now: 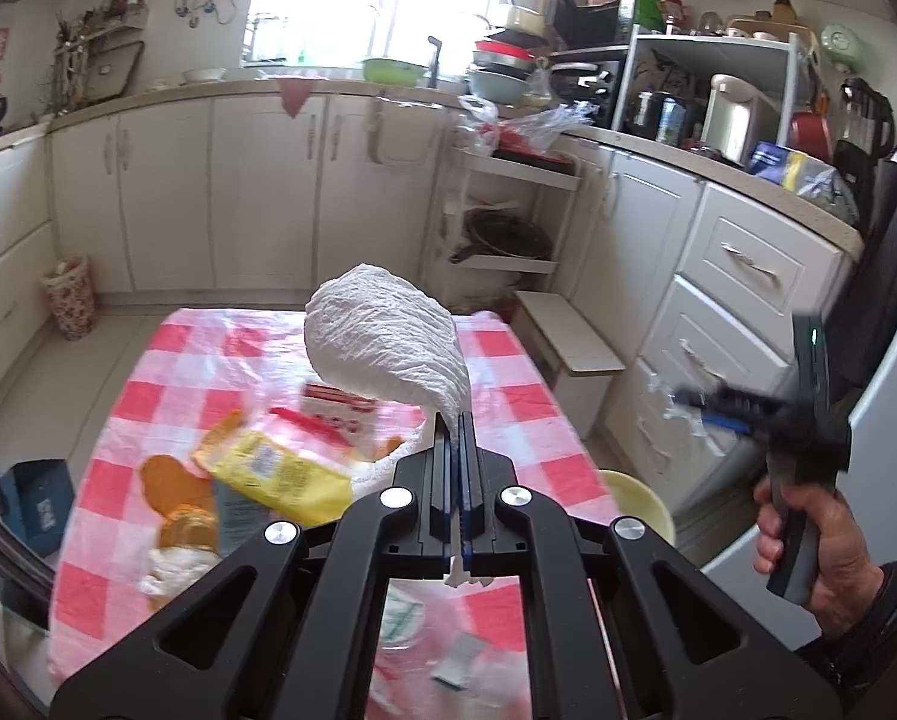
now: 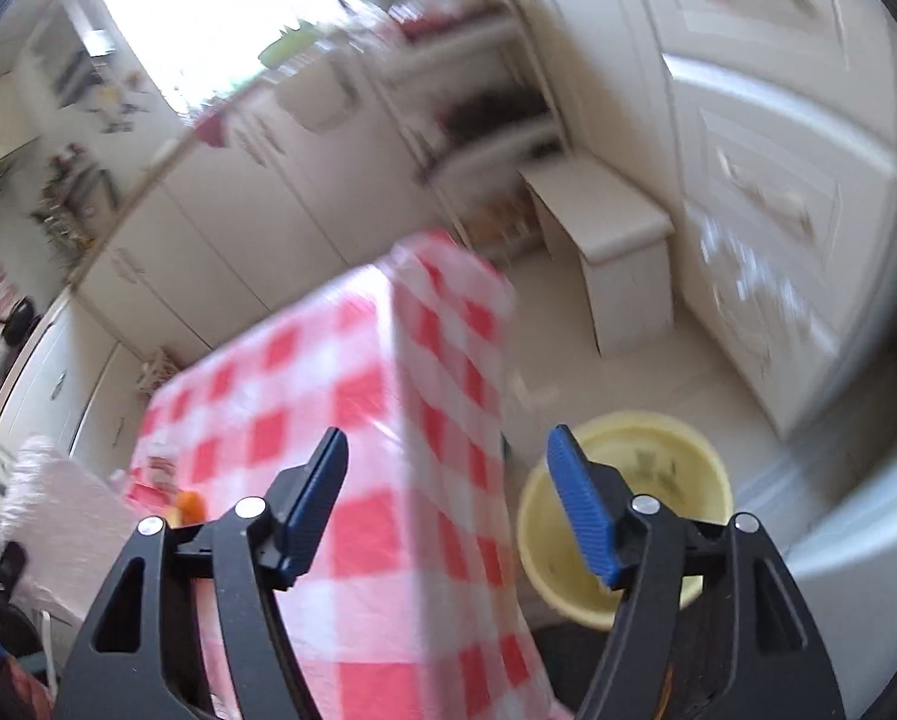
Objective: Collect trash
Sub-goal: 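Carry the bags to the yellow basin and open both tools over it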
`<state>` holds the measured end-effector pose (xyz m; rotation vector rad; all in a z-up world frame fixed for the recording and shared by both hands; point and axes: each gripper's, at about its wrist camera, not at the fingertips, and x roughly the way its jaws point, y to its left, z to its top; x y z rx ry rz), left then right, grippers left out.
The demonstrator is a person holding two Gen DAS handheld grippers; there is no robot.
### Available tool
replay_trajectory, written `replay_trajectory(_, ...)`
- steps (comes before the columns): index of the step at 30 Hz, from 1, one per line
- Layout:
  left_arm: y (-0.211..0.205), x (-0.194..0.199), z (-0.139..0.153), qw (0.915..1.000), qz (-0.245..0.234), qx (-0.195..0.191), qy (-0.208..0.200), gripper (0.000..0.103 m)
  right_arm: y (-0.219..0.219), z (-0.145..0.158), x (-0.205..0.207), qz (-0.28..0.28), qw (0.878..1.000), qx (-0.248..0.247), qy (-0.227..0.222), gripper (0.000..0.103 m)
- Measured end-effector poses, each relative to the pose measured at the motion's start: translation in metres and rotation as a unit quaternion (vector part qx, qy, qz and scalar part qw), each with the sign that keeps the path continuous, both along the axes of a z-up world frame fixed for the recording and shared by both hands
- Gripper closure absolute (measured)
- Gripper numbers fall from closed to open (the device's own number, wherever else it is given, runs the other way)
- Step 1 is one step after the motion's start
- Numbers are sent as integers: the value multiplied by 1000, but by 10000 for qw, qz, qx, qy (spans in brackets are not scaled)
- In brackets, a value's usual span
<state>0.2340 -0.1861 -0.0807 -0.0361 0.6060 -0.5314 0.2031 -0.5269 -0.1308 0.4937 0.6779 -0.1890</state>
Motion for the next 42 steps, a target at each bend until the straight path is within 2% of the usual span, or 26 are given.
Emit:
replay_trajectory(3,-38,-8,-3,9992,-362,-24,157,100,4,38,-16,19,9964,-456,-720,29)
replay_trajectory(5,-69,-10,-11,9977,-591,-60,336,100,1,50,-26,-47,9934,-619,-968,29)
replay_trajectory(9,-142,-6,-43,9906,-1054,-113,869,100,-17,62,-42,-308,9898,-878,-1080,29)
replay_trajectory(13,-208,10,-91,9792,-1210,-174,1622,100,-44,66,-58,-669,9875,-738,-1219,29)
replay_trajectory(16,-256,25,-130,9716,-1147,13,2069,100,-58,65,-59,-801,9872,-552,-1262,29)
replay_trajectory(18,-286,35,-158,9651,-1046,274,2383,100,-59,66,-58,-780,9872,-505,-1295,29)
replay_trajectory(21,-312,41,-183,9575,-912,639,2663,100,-58,68,-54,-686,9874,-541,-1316,29)
replay_trajectory(22,-315,43,-185,9551,-960,591,2739,98,-58,69,-53,-650,9876,-546,-1324,29)
replay_trajectory(23,-321,45,-186,9525,-980,605,2818,90,-57,69,-52,-630,9876,-558,-1327,29)
replay_trajectory(24,-324,46,-186,9517,-939,675,2843,78,-55,69,-50,-608,9877,-581,-1322,29)
replay_trajectory(26,-323,47,-181,9525,-942,616,2831,62,-55,69,-48,-586,9878,-562,-1326,29)
replay_trajectory(27,-319,45,-176,9536,-960,552,2801,58,-55,69,-48,-591,9877,-556,-1337,29)
replay_trajectory(31,-297,43,-145,9527,-1165,191,2802,55,-53,72,-50,-620,9862,-542,-1434,29)
replay_trajectory(34,-267,40,-120,9551,-1260,-82,2678,50,-49,74,-51,-621,9848,-556,-1523,29)
replay_trajectory(39,-185,40,-77,9678,-1017,-202,2292,48,-39,74,-46,-506,9858,-476,-1527,29)
replay_trajectory(42,-125,44,-53,9774,-623,-212,2011,45,-27,73,-36,-321,9877,-458,-1462,29)
